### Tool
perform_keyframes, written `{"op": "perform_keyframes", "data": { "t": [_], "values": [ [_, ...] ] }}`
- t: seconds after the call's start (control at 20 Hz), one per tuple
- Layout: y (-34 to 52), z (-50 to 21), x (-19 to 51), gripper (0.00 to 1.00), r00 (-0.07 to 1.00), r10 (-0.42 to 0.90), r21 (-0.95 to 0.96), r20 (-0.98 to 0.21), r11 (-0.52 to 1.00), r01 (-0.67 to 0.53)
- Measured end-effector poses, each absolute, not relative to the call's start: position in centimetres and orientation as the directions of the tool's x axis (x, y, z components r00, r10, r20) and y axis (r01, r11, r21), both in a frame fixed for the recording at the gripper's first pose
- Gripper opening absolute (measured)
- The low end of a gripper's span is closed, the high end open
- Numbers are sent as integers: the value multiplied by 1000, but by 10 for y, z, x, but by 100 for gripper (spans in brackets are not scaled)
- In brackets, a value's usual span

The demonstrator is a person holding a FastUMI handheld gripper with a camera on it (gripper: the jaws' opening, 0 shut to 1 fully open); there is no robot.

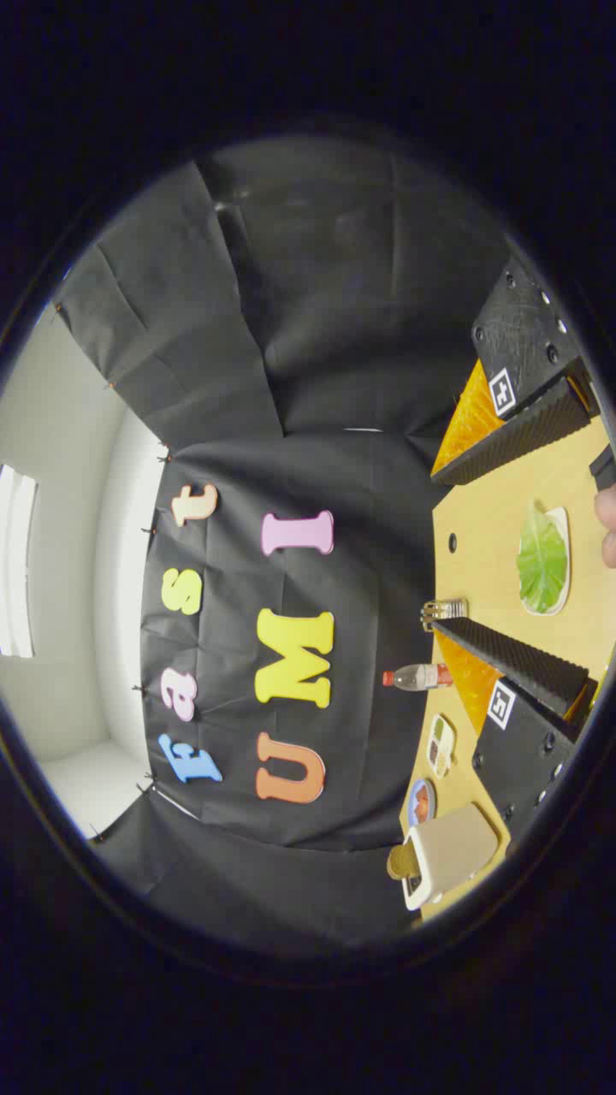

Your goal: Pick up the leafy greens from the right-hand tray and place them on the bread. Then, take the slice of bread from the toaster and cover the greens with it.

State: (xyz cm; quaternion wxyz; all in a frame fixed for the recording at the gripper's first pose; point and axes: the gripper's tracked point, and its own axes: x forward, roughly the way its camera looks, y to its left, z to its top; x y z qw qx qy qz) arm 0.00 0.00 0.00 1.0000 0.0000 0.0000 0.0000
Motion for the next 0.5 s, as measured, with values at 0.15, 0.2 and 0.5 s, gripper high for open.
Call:
{"op": "perform_keyframes", "data": {
  "t": [0.15,0.2,0.5],
  "values": [
    [11,-3,-4,96,999,40,7,1,999,-40],
    [12,-5,-3,96,999,45,9,-2,999,-45],
    [31,-12,-2,96,996,92,19,-20,996,-92]
  ]
}}
